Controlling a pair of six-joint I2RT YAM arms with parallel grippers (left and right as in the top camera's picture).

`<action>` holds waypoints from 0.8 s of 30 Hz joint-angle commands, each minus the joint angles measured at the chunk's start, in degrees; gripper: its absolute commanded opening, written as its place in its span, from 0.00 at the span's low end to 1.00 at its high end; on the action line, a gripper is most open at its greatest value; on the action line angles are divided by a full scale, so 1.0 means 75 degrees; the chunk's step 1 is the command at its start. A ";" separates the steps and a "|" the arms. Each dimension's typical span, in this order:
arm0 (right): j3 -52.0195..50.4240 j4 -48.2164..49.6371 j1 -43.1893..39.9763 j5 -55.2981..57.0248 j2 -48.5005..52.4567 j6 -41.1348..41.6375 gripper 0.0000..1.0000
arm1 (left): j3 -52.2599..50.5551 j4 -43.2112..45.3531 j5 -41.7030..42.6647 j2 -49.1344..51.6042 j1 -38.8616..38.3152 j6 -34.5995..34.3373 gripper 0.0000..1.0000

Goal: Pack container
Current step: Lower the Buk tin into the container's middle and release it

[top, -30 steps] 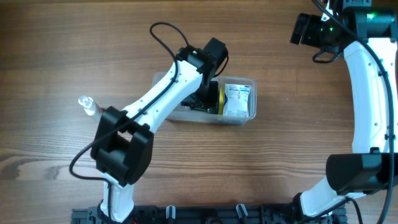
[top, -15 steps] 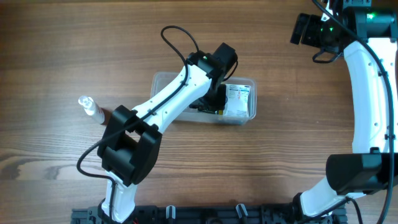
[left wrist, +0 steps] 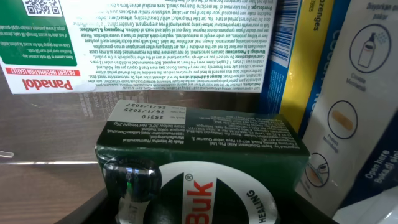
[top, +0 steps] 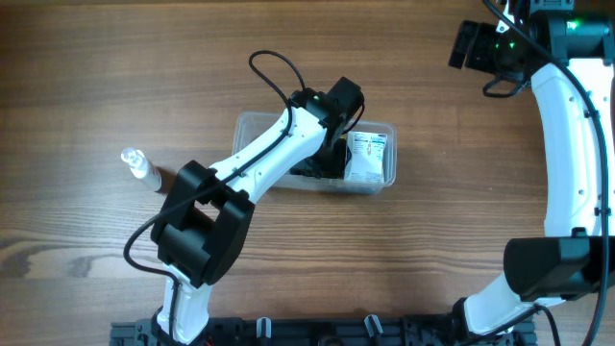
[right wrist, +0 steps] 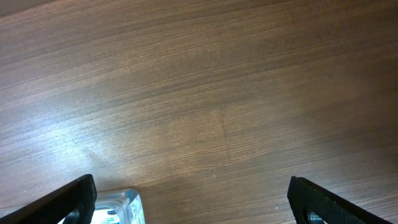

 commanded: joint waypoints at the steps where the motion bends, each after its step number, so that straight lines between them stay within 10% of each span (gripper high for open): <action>1: 0.0064 0.0009 0.0006 0.0131 -0.0009 0.0096 1.00 | -0.0099 0.0029 0.0035 0.0073 -0.0026 -0.0099 0.62; 24: 0.0064 0.0009 0.0006 0.0134 -0.0009 0.0099 1.00 | -0.0087 0.0105 -0.0239 0.0070 -0.0017 -0.0093 0.71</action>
